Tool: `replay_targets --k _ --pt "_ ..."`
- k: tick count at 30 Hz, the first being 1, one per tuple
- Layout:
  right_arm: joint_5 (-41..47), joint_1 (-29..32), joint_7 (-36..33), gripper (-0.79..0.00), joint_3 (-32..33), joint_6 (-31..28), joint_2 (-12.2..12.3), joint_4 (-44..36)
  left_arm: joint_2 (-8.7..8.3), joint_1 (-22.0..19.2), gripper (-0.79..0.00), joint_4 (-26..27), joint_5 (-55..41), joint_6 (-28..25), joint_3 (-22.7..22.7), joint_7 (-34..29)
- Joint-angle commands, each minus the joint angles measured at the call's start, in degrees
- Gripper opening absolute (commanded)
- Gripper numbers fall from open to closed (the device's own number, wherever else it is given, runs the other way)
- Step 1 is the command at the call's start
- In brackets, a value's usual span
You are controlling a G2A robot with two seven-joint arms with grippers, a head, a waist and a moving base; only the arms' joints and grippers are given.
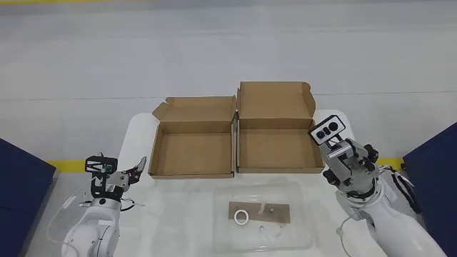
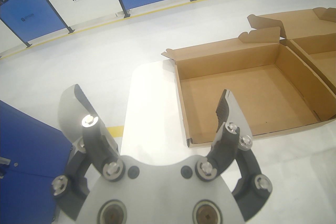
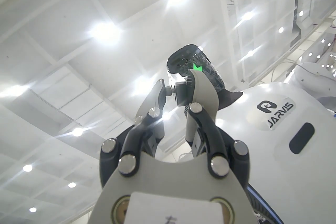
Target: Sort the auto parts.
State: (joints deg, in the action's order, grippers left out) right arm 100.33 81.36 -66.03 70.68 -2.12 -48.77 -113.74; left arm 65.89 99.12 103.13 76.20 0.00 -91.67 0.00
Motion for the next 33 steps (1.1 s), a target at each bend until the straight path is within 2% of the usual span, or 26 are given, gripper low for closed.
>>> replay_targets --k 1,13,23,33 --pt "0.2 0.1 1.1 -0.785 0.3 0.3 -0.3 0.0 0.0 0.0 0.0 0.0 0.0 0.0 0.0 0.0" --pt "-2.9 0.9 2.9 -0.785 2.4 1.0 -1.7 -0.1 0.0 0.0 0.0 0.0 0.0 0.0 0.0 0.0" --pt "-11.0 1.3 -1.7 -0.785 4.3 0.0 -2.6 -0.3 0.0 0.0 0.0 0.0 0.0 0.0 0.0 0.0" --pt "-12.9 1.4 -3.9 -0.785 5.0 -0.3 -3.1 -0.7 0.0 0.0 0.0 0.0 0.0 0.0 0.0 0.0"
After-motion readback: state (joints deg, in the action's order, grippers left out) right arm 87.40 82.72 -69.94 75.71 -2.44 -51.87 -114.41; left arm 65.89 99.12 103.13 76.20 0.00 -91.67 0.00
